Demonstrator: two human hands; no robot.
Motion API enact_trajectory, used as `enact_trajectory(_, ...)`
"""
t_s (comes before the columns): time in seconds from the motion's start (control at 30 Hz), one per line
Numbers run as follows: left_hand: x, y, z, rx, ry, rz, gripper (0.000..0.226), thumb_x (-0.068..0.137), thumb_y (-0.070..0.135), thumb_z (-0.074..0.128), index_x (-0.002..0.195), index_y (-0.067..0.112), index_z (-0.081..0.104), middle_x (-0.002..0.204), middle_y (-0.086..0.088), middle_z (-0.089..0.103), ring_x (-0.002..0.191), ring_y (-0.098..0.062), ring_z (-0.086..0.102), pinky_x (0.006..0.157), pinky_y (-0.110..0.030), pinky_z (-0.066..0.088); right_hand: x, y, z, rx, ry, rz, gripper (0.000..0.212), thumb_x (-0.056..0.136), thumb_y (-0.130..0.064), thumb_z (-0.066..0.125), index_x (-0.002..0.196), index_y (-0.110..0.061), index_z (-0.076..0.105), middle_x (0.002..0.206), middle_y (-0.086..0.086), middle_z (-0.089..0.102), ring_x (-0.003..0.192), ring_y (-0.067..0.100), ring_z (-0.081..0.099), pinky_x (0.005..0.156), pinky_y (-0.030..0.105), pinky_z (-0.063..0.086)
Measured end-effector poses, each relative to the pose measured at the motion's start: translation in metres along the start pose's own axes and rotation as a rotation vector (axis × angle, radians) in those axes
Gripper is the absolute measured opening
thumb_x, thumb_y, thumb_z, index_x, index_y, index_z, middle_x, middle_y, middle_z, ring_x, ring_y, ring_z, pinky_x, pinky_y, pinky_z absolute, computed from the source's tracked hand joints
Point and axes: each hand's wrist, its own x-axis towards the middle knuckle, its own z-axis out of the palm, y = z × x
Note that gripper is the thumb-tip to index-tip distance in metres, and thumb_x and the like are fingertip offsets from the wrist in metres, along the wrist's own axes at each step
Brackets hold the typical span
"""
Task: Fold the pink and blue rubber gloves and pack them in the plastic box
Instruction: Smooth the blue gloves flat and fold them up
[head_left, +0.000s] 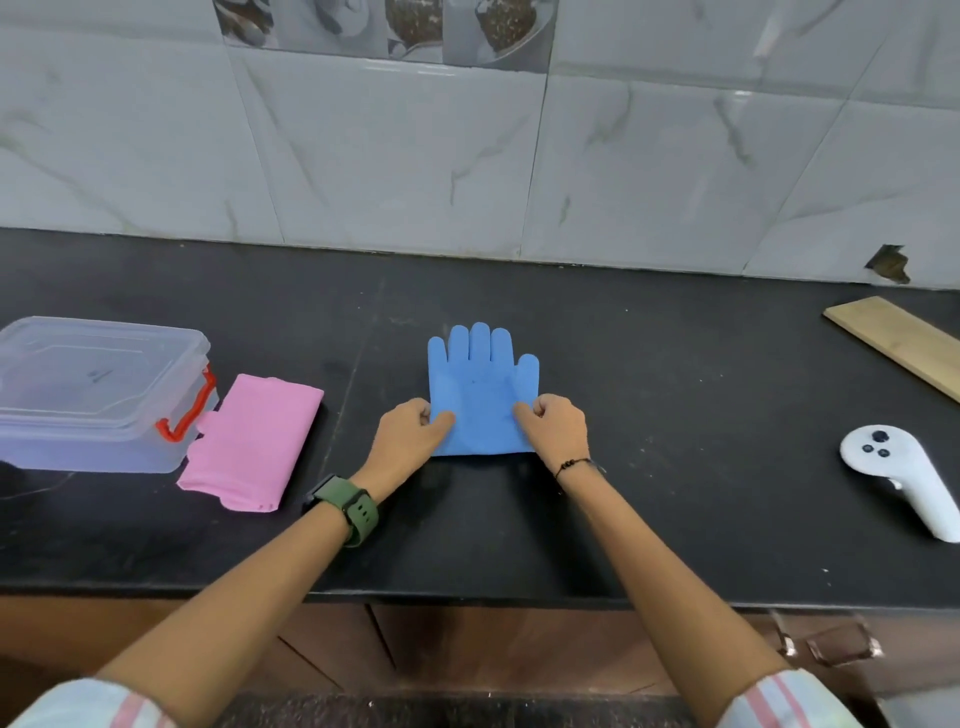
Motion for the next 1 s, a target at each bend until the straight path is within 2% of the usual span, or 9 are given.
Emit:
enact_trajectory(0.2,0.013,0.006,0.001,0.140,0.021,-0.100,0.032,0.088,0.014,0.048,0.059,0.014,0.034,0.063,-0.003,0.040,0.063,-0.020,0.041,0.056,-0.030,0.032,0.010,0.007,-0.006,-0.202,-0.010,0.099,0.041,0.083,-0.021,0.053,0.051,-0.015,0.028,0.048,-0.002,0.029,0.043,0.013,0.027,0.043,0.022,0.023)
enact_trajectory(0.3,0.010,0.012,0.002,0.277,0.015,-0.045,0.006,0.087,0.009,0.046,0.092,0.007,0.043,0.074,-0.005,0.048,0.067,-0.024,0.048,0.056,-0.030,0.035,0.013,0.005,-0.012,-0.271,-0.064,0.011,0.022,0.083,-0.023,0.058,0.073,-0.011,0.042,0.066,0.000,0.045,0.058,0.017,0.043,0.047,0.023,0.032)
enact_trajectory(0.4,0.002,0.015,0.005,0.476,0.105,0.137,0.032,0.088,0.004,0.043,0.119,0.005,0.039,0.073,-0.009,0.050,0.064,-0.024,0.046,0.054,-0.033,0.034,0.015,0.005,-0.018,-0.256,-0.102,-0.168,0.016,0.085,-0.019,0.059,0.090,-0.010,0.047,0.079,0.004,0.053,0.069,0.019,0.049,0.061,0.029,0.042)
enact_trajectory(0.5,-0.003,0.008,0.005,0.351,0.181,0.256,0.032,0.089,0.004,0.044,0.121,0.007,0.042,0.068,-0.012,0.051,0.060,-0.022,0.045,0.056,-0.039,0.040,0.016,0.004,-0.019,-0.307,-0.101,-0.315,0.021,0.087,-0.016,0.056,0.105,-0.008,0.050,0.080,0.006,0.055,0.071,0.021,0.051,0.068,0.035,0.046)
enact_trajectory(0.63,0.002,-0.004,0.000,0.318,0.128,0.197,0.028,0.089,0.008,0.044,0.117,0.009,0.042,0.058,-0.003,0.045,0.053,-0.023,0.043,0.053,-0.037,0.040,0.020,0.002,-0.013,-0.361,-0.089,-0.315,0.034,0.089,-0.017,0.053,0.121,-0.008,0.044,0.081,0.012,0.058,0.077,0.028,0.057,0.069,0.042,0.051)
enact_trajectory(0.7,0.011,-0.004,-0.002,0.507,0.115,0.233,0.031,0.090,0.014,0.046,0.121,0.007,0.042,0.072,-0.007,0.055,0.063,-0.024,0.050,0.055,-0.034,0.040,0.020,0.005,-0.010,-0.430,-0.058,-0.308,0.039,0.088,-0.018,0.053,0.125,-0.009,0.043,0.095,0.010,0.058,0.090,0.028,0.055,0.071,0.041,0.051)
enact_trajectory(0.8,0.028,-0.002,-0.012,0.757,0.148,0.601,0.037,0.083,0.009,0.058,0.120,0.007,0.053,0.107,-0.015,0.060,0.088,-0.031,0.059,0.071,-0.039,0.051,0.022,0.010,-0.011,-0.600,0.014,-0.525,0.032,0.085,-0.010,0.054,0.117,-0.005,0.053,0.108,0.012,0.057,0.094,0.030,0.052,0.074,0.041,0.050)
enact_trajectory(0.9,0.049,-0.010,-0.024,0.894,-0.085,0.952,0.034,0.077,-0.004,0.058,0.109,0.005,0.064,0.116,-0.014,0.064,0.102,-0.031,0.062,0.087,-0.038,0.051,0.023,0.013,-0.016,-0.792,0.015,-0.923,0.017,0.070,0.002,0.069,0.086,-0.002,0.067,0.094,0.014,0.068,0.080,0.033,0.064,0.063,0.038,0.055)
enact_trajectory(1.0,0.058,-0.019,-0.032,0.926,-0.338,0.812,0.048,0.084,-0.004,0.044,0.129,0.010,0.052,0.135,-0.008,0.053,0.125,-0.024,0.050,0.105,-0.034,0.040,0.027,0.019,-0.021,-0.897,-0.077,-1.105,0.031,0.068,-0.001,0.076,0.099,-0.002,0.071,0.108,0.015,0.071,0.103,0.032,0.066,0.089,0.037,0.056)
